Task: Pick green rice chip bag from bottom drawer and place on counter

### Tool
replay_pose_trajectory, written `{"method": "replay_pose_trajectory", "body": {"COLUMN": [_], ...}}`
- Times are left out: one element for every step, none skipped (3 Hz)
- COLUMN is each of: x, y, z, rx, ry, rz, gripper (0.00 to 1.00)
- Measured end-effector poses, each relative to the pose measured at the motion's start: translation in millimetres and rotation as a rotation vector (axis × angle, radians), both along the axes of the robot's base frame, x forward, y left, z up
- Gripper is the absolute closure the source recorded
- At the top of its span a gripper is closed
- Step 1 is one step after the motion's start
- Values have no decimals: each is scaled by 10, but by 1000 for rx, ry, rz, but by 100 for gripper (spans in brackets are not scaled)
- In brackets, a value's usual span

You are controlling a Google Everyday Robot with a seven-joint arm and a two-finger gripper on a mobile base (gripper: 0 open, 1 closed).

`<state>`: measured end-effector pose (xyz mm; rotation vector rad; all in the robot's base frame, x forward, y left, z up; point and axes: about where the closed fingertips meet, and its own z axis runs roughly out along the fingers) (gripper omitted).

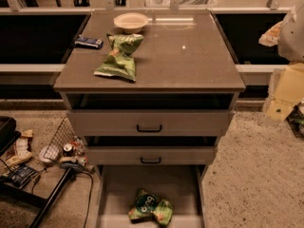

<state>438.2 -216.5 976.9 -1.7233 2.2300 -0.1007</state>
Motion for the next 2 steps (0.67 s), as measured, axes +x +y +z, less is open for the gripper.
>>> {"method": "replay_pose_trajectory", "body": {"x": [0, 11], "y": [0, 5], "z": [0, -220], "rx": [0, 26], "ry": [0, -9], "rz": [0, -12], "gripper": [0, 0]}}
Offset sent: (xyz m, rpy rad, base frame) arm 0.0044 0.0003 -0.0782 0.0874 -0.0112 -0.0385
